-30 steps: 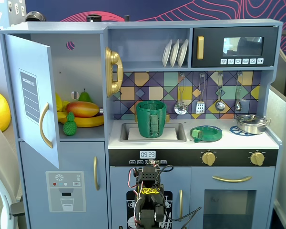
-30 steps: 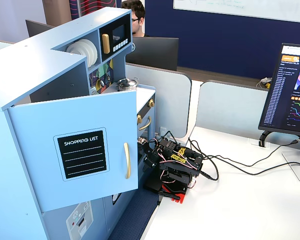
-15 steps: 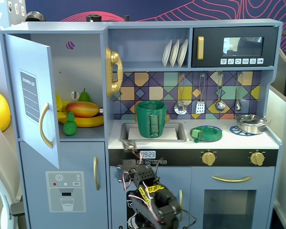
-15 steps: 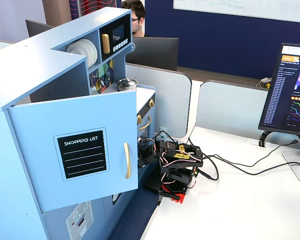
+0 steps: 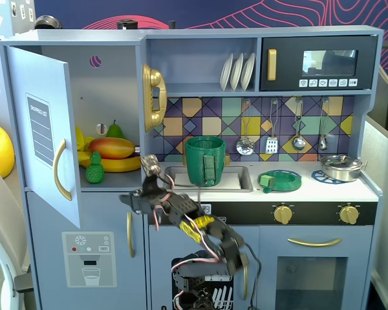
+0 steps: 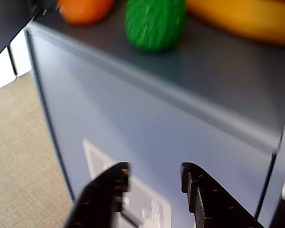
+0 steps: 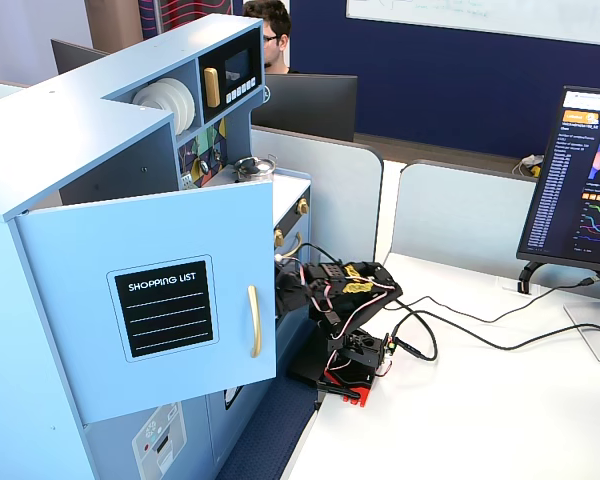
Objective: Pick up the green pineapple from the left cabinet and place it in the green recipient
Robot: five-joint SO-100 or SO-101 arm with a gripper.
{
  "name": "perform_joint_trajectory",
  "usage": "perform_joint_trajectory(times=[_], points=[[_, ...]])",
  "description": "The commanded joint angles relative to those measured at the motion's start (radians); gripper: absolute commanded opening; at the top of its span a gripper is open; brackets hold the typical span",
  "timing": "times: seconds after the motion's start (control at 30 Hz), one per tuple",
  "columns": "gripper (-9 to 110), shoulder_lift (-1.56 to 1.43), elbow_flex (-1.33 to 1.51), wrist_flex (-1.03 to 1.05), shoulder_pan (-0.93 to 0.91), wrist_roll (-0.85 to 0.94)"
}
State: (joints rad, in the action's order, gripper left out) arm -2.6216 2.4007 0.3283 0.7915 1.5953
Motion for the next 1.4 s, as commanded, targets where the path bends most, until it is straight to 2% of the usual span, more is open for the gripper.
perform_joint_trajectory(times=[0.0, 0.13, 0.33, 0.57, 0.77, 1.37], points=[[15, 0.164, -0.186, -0.115, -0.008, -0.002], [26, 0.236, -0.192, -0.265, -0.017, -0.055], [44, 0.293, -0.250, -0.305, -0.015, -0.020], [54, 0.411, -0.325, -0.379, -0.051, -0.009], [54, 0.532, -0.360, -0.494, -0.072, -0.018], [52, 0.765, -0.511, -0.583, -0.049, 0.021]])
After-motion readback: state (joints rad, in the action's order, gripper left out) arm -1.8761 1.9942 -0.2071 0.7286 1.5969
